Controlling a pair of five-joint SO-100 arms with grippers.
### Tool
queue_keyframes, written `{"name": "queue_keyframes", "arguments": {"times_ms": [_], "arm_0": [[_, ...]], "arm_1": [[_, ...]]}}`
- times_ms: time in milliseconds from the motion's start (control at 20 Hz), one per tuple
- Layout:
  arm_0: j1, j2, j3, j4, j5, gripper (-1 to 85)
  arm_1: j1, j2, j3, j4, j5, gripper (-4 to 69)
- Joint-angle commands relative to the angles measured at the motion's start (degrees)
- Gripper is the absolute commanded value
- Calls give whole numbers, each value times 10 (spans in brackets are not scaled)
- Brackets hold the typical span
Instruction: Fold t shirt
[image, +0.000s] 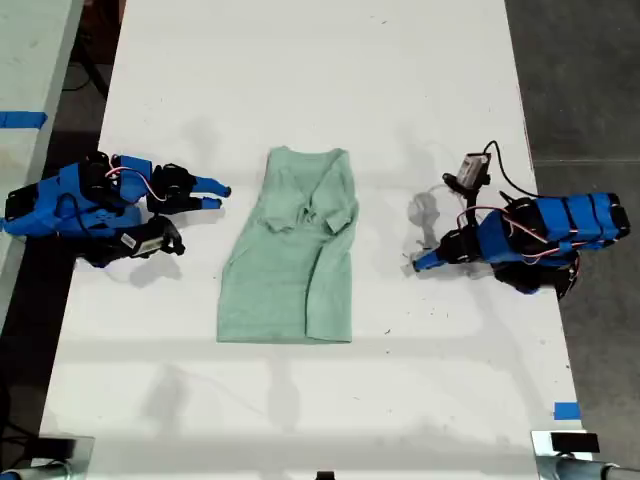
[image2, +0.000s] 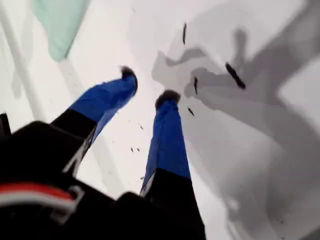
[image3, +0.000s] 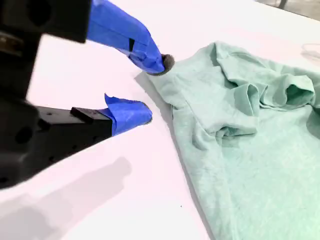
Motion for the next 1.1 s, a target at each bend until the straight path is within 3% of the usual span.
{"name": "queue_keyframes", "arguments": {"times_ms": [0, 150, 400, 500, 1050], "arm_0": [[-3, 2, 26, -1, -2, 137], [-2, 2, 26, -1, -2, 140], [-1, 2, 26, -1, -2, 141], [-1, 2, 26, -1, -2, 141], [0, 2, 26, -1, -2, 142]], "arm_1": [[7, 4, 40, 9, -35, 127], [-10, 12, 40, 8, -52, 147], [-4, 25, 40, 8, -62, 13], [5, 27, 40, 8, -91, 33], [8, 27, 40, 8, -96, 37]]}}
